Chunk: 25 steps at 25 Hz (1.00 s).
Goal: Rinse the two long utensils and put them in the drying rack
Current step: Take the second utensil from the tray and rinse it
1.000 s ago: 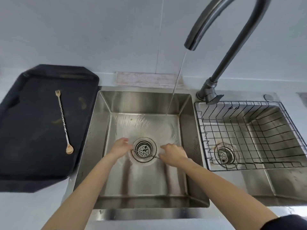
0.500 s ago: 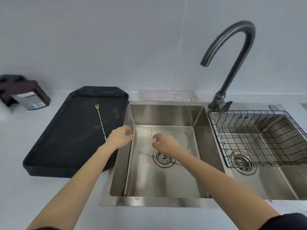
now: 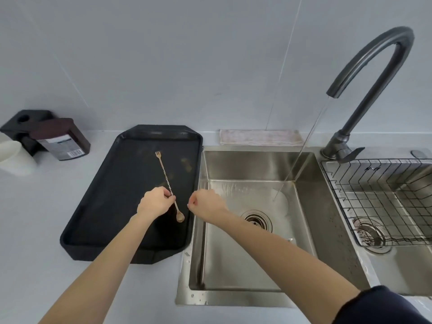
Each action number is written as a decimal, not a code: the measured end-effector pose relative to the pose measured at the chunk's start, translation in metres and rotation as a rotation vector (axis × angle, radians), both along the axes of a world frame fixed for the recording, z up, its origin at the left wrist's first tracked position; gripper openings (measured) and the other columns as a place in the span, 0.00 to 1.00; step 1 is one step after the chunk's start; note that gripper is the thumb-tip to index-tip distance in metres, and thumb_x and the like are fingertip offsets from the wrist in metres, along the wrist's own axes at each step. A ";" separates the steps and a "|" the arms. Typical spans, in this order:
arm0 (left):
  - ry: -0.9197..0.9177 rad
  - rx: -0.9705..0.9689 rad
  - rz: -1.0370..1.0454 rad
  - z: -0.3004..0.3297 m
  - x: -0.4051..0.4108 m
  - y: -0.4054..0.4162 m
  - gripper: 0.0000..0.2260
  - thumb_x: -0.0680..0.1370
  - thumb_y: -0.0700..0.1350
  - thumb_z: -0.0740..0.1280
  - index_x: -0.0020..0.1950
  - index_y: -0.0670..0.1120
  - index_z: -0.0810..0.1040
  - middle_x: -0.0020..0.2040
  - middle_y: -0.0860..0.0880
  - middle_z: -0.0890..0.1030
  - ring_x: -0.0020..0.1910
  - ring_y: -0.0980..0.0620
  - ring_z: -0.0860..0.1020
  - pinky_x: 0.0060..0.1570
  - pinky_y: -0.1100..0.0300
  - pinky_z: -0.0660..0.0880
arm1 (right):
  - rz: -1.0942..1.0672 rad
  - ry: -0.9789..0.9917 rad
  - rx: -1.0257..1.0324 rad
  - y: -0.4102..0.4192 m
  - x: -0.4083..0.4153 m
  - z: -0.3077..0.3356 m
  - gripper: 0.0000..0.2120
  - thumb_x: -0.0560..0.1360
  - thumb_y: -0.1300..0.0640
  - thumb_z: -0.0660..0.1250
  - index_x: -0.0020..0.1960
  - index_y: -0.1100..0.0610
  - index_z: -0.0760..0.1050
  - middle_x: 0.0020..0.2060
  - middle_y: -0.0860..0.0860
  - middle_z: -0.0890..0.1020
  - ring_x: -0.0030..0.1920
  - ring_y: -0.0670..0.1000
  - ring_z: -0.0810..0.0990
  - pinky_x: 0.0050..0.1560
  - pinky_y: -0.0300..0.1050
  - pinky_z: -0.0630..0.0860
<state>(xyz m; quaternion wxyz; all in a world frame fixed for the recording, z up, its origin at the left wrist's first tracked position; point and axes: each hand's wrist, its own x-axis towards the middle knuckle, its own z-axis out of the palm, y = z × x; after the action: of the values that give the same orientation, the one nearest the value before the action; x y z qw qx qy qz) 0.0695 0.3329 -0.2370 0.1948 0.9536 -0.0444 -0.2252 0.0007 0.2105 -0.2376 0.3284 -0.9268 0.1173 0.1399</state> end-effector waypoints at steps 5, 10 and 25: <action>0.034 0.015 0.014 -0.020 0.025 0.003 0.14 0.77 0.52 0.62 0.54 0.43 0.78 0.50 0.44 0.80 0.50 0.45 0.78 0.50 0.53 0.74 | 0.087 0.027 -0.198 0.027 0.022 -0.020 0.14 0.77 0.54 0.61 0.58 0.61 0.75 0.58 0.59 0.76 0.61 0.59 0.72 0.61 0.53 0.69; 0.048 0.046 0.050 -0.029 0.040 -0.005 0.12 0.76 0.51 0.63 0.46 0.43 0.79 0.45 0.42 0.80 0.47 0.42 0.80 0.47 0.52 0.76 | 0.144 -0.016 -0.394 0.038 0.038 -0.029 0.17 0.77 0.52 0.62 0.61 0.61 0.71 0.59 0.58 0.76 0.62 0.58 0.70 0.65 0.53 0.63; 0.078 -0.409 0.099 0.009 0.020 -0.023 0.04 0.76 0.42 0.64 0.44 0.44 0.77 0.39 0.48 0.79 0.44 0.50 0.78 0.42 0.61 0.72 | -0.172 -0.105 0.210 0.009 0.007 -0.019 0.04 0.76 0.61 0.63 0.50 0.60 0.72 0.46 0.58 0.82 0.49 0.59 0.79 0.53 0.54 0.78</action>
<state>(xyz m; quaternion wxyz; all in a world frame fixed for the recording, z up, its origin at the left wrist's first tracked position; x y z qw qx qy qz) 0.0900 0.3094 -0.2282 0.3967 0.8858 -0.0346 -0.2382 0.0075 0.2196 -0.2569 0.4398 -0.8800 0.1636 0.0738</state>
